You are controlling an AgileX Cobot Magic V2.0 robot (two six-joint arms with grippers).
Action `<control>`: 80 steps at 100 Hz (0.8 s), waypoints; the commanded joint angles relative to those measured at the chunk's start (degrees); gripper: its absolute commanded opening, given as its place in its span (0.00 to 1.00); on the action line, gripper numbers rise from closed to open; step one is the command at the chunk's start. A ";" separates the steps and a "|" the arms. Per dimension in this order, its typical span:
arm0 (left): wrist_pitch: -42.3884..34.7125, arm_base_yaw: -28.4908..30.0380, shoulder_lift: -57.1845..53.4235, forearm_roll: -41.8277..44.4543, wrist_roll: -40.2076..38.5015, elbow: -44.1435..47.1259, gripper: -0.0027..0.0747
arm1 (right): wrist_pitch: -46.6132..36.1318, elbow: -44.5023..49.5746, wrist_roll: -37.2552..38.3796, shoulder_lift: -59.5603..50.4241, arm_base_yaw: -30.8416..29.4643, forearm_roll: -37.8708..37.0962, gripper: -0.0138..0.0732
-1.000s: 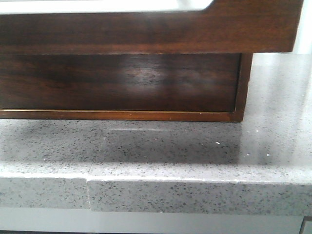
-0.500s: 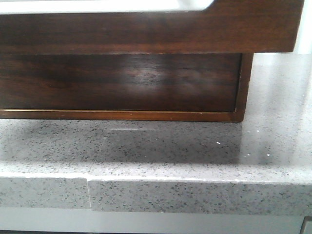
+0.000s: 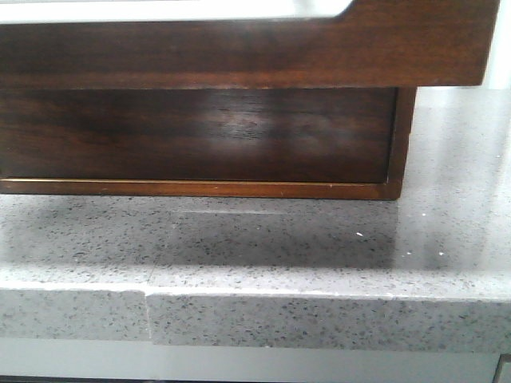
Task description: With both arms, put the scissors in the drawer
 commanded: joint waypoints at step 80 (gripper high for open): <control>-28.42 3.76 -12.03 33.98 -44.13 36.15 0.05 | -4.86 -1.37 0.07 0.20 -0.27 -0.18 0.11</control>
